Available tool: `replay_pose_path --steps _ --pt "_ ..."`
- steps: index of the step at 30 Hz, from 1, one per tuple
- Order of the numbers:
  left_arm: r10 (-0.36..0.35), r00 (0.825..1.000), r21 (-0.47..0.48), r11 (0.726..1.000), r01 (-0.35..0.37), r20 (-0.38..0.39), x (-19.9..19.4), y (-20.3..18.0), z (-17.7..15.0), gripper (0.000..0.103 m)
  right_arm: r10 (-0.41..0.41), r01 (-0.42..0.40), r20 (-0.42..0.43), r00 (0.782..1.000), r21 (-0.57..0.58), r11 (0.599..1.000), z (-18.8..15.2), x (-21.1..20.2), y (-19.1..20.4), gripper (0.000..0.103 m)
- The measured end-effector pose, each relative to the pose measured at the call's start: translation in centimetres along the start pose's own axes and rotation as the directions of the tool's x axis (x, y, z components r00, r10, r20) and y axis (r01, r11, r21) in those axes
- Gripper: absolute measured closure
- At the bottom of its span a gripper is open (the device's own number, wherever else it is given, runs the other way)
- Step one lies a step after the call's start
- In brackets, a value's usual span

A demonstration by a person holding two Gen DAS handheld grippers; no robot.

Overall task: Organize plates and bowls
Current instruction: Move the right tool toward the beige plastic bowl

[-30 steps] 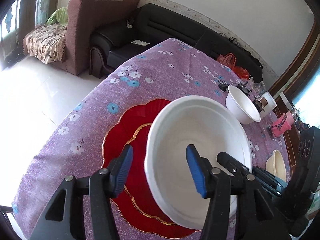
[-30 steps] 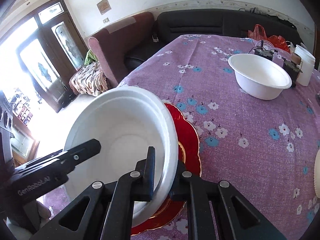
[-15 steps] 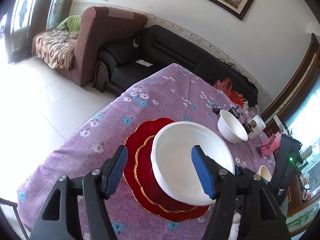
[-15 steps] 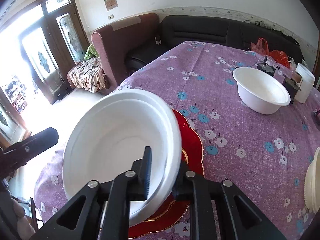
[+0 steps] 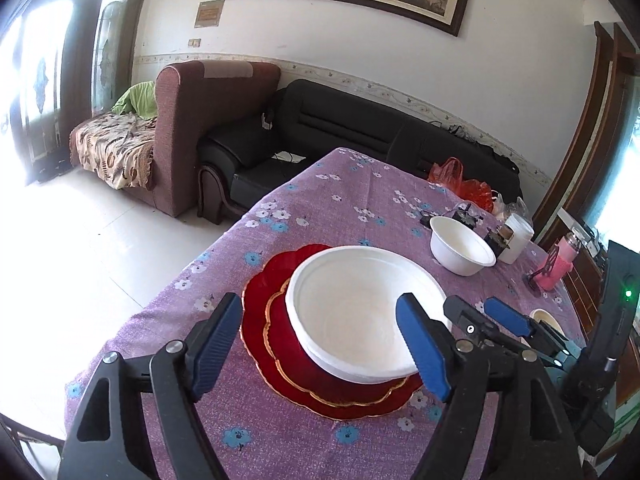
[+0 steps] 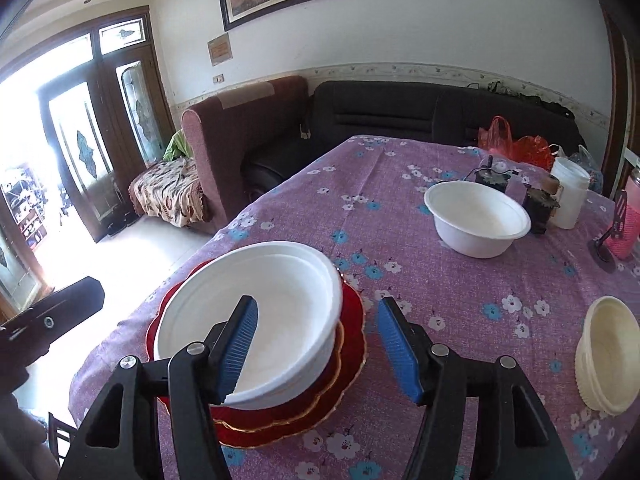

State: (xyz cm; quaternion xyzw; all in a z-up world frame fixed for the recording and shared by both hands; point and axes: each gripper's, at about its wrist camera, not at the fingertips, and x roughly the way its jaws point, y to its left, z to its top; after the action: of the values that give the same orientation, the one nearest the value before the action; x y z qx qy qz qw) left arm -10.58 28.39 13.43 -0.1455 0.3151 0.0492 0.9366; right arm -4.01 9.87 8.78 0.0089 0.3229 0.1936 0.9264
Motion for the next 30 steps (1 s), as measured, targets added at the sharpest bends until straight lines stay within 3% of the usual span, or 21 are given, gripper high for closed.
replay_pose_path --steps 6,16,30 --pt "0.033 0.999 0.09 0.995 -0.034 0.014 -0.3 -3.0 -1.1 0.024 -0.021 0.02 0.011 1.0 0.085 0.996 -2.0 -2.6 -4.0 0.033" --pt "0.101 0.992 0.243 0.963 -0.115 0.069 -0.8 -8.2 -2.5 0.024 -0.068 0.065 0.009 0.998 0.192 0.979 -4.4 -4.9 -9.6 0.033" --pt "0.09 0.996 0.405 0.909 -0.094 0.03 -0.1 -15.1 -5.1 0.024 -0.086 0.069 0.052 0.995 0.276 0.959 -5.9 -8.3 -14.6 0.033"
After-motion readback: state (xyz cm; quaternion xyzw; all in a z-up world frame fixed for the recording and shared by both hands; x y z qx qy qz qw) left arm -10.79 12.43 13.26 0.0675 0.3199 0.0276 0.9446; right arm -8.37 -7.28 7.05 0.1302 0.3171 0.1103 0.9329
